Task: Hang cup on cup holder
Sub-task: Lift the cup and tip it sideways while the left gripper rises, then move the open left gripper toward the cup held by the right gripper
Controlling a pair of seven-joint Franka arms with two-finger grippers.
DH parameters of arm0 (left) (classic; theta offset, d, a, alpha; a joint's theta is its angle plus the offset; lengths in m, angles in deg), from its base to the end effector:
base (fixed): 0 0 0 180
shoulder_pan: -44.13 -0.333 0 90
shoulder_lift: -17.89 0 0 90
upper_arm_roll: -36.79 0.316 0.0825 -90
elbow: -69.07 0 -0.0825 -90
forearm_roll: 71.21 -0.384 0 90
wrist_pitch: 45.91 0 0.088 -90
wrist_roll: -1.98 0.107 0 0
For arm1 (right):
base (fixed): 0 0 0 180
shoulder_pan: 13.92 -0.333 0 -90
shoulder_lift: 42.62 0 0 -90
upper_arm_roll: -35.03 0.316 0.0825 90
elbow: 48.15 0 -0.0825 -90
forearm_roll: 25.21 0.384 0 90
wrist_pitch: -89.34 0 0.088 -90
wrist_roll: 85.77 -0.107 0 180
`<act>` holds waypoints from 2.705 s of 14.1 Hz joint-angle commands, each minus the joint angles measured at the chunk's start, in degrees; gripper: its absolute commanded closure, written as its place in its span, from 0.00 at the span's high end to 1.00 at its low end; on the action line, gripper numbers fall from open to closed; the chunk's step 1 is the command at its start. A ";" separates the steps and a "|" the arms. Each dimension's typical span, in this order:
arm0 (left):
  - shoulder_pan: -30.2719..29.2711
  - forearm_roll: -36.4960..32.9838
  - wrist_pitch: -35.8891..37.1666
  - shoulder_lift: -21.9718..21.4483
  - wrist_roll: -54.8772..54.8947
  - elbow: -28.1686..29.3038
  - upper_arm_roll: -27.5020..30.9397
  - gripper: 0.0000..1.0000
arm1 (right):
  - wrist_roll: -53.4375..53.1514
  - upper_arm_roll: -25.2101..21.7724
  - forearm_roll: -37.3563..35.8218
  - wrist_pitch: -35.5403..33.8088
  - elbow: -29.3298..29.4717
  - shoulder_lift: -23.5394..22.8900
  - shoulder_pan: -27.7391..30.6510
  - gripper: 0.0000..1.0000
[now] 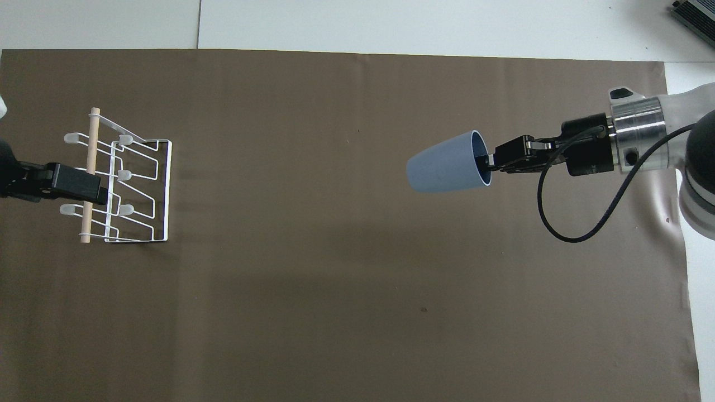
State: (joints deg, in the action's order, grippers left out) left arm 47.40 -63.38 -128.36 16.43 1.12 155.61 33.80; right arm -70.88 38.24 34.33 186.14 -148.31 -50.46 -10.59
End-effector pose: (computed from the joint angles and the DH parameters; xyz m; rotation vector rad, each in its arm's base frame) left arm 0.5279 -0.0745 0.6563 3.0046 -0.1640 -0.0816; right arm 0.5958 0.0796 0.5182 -2.1049 -0.0126 0.0494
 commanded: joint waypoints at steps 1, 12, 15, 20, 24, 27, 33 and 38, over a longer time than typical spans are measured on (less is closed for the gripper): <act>0.24 5.42 -1.30 -0.83 -5.96 0.82 -0.08 1.00 | -2.41 0.40 9.93 -0.48 -5.20 2.57 0.54 0.00; 0.50 23.27 -13.60 -0.30 -50.43 1.26 -4.39 1.00 | -3.20 0.58 31.50 5.57 -15.93 6.26 -5.16 0.00; 0.76 24.07 -17.90 -0.13 -63.97 1.35 -7.02 1.00 | -3.20 0.58 32.74 7.87 -16.11 6.27 -6.93 0.00; 5.86 24.51 -25.20 -0.30 -86.20 3.02 -7.03 1.00 | -3.20 0.58 32.65 9.45 -16.03 6.18 -8.25 0.00; 8.76 24.51 -26.70 -1.35 -99.48 5.73 -7.03 1.00 | -3.20 0.58 32.56 9.45 -16.02 6.18 -8.42 0.00; 9.55 24.69 -29.24 -1.97 -106.53 7.77 -7.20 1.00 | -3.20 0.58 32.56 9.45 -16.11 6.18 -8.42 0.00; 12.10 31.00 -31.61 2.25 -113.92 7.06 -7.56 1.00 | -3.20 0.58 32.48 9.63 -16.11 6.18 -8.42 0.00; 14.21 33.30 -37.23 4.18 -115.59 7.15 -7.73 1.00 | -3.20 0.58 32.30 9.72 -16.11 6.18 -8.42 0.00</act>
State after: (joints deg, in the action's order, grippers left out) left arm 59.86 -31.21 -162.25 20.31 -112.73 161.93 25.67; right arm -73.03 38.37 65.53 194.23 -162.94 -45.97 -19.05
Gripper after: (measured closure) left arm 0.000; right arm 0.956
